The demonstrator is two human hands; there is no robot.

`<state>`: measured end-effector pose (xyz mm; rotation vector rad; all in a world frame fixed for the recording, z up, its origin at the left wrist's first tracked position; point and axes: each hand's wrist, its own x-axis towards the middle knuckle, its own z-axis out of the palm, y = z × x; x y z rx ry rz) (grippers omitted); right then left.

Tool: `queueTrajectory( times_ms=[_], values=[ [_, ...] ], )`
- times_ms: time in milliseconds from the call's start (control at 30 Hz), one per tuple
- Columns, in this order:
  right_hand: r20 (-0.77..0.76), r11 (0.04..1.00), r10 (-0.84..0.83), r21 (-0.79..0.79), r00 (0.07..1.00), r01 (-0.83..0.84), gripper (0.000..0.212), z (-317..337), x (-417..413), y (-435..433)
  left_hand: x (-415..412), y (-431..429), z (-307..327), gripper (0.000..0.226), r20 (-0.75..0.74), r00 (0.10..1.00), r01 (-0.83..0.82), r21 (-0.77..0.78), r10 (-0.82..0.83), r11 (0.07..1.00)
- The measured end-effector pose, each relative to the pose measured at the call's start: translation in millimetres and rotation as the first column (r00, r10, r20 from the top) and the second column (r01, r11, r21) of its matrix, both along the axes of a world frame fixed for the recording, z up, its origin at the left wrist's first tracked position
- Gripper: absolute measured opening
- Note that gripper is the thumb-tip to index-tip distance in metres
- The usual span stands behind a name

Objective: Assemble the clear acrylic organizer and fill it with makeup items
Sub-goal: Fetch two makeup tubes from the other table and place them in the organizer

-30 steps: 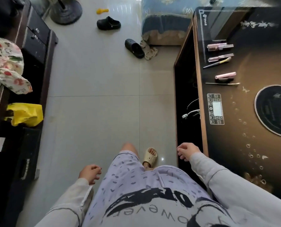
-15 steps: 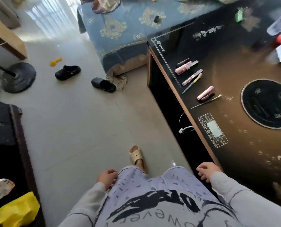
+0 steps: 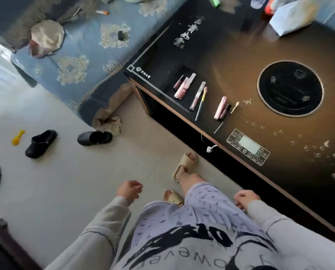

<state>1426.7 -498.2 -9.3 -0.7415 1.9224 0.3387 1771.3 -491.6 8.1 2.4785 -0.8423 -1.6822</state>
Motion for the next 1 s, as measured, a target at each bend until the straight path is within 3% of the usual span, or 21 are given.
queueTrajectory(
  times_ms=[200,300,467,767,1000],
  values=[
    [0.064,0.994,-0.099,-0.042,0.993,0.101,0.037,-6.8,20.0,-70.0,8.6,-29.7,-20.6,0.024,0.036,0.986,0.155,0.184,-0.164,0.971],
    [0.119,0.986,-0.138,-0.081,0.983,0.148,0.037,-3.5,32.4,-110.6,16.2,-55.6,-23.0,0.023,0.046,0.987,0.139,0.210,-0.152,0.968],
    [0.171,0.980,-0.138,-0.118,0.976,0.159,0.034,2.5,48.1,-152.9,24.4,-105.7,-24.6,0.019,0.122,0.975,0.170,0.133,-0.186,0.977],
    [0.126,0.963,-0.256,-0.051,0.958,0.264,0.036,1.6,65.2,-155.4,14.9,-218.3,-12.7,0.016,0.014,0.938,0.343,0.090,-0.346,0.935],
    [0.099,0.937,-0.335,-0.069,0.937,0.342,0.035,6.5,81.8,-193.3,-12.0,-305.2,-6.8,0.024,0.019,0.868,0.496,-0.010,-0.496,0.868]
  ],
)
